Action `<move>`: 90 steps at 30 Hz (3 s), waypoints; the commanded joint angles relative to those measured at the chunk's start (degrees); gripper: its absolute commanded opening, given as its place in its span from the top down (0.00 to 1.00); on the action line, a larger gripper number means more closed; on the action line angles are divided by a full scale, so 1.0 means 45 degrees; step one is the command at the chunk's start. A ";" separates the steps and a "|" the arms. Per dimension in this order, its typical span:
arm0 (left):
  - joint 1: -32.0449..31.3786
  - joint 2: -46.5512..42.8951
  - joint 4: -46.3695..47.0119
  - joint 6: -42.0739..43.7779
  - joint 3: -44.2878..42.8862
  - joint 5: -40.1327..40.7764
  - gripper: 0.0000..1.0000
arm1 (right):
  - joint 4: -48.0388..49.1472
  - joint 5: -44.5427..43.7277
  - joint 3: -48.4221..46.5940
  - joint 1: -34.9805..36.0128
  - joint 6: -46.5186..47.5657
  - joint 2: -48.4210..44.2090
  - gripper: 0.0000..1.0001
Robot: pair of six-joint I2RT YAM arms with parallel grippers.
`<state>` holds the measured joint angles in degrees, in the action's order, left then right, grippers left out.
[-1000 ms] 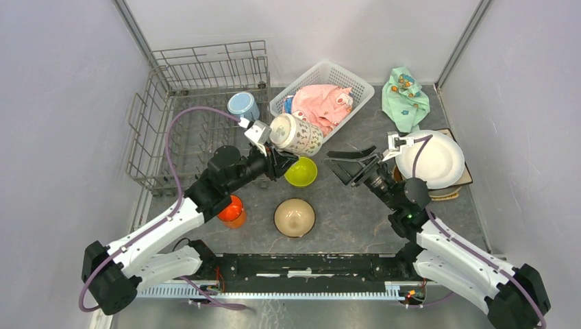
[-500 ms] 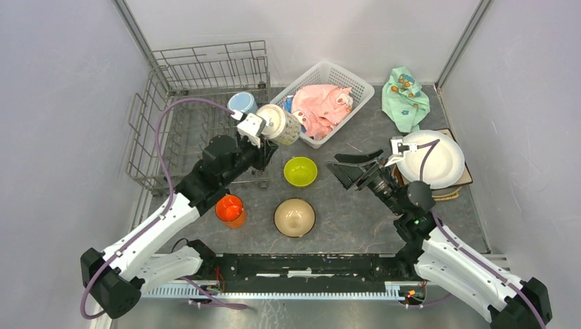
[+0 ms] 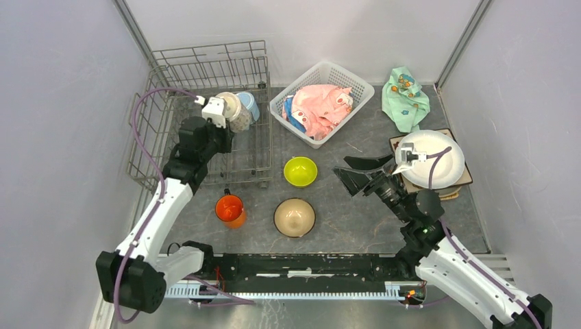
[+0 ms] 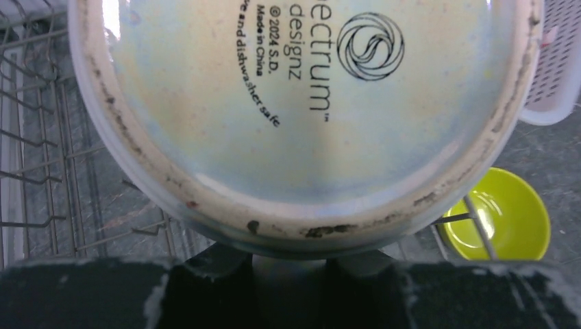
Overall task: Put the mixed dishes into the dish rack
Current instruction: Turn the cup upside down in the dish rack.
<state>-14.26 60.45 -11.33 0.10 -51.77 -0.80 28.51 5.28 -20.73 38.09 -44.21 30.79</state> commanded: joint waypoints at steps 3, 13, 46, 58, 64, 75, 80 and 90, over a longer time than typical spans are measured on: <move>0.1290 0.0986 0.1196 0.1309 -0.1262 -0.2818 0.98 | -0.0867 -0.0509 -0.0173 -0.0026 0.0638 -0.0513 0.02; 0.1372 0.2888 0.2102 0.2385 -0.1589 -0.3931 0.98 | -0.1003 -0.0350 0.0044 -0.0031 0.0752 -0.0627 0.02; 0.1391 0.6314 0.3226 0.2645 -0.2026 -0.3739 0.94 | -0.1118 -0.0255 -0.0401 -0.0027 0.0829 -0.0135 0.02; 0.1392 0.6045 0.3604 0.2423 -0.1891 -0.3914 0.98 | -0.1236 -0.0411 -0.0278 -0.0032 0.0894 -0.0452 0.02; 0.1386 0.5060 0.4345 0.1973 -0.2238 -0.2855 0.98 | -0.1453 -0.0527 -0.0215 -0.0021 0.1146 -0.0455 0.02; 0.1382 0.5182 0.2926 0.2307 -0.3772 -0.2364 0.98 | -0.1002 -0.0568 0.0055 -0.0027 0.0952 -0.0182 0.02; 0.1392 0.5252 0.3015 0.2359 -0.3663 -0.2042 0.98 | -0.1148 -0.0547 0.0032 -0.0027 0.1024 -0.0178 0.02; 0.1391 0.4801 0.2953 0.1620 -0.4098 -0.1359 0.98 | -0.1217 -0.0685 0.0068 -0.0022 0.1167 -0.0114 0.02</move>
<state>-8.75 86.91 -12.05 8.97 -63.59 -12.69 21.28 2.94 -20.73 38.09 -40.16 30.09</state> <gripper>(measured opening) 0.311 0.979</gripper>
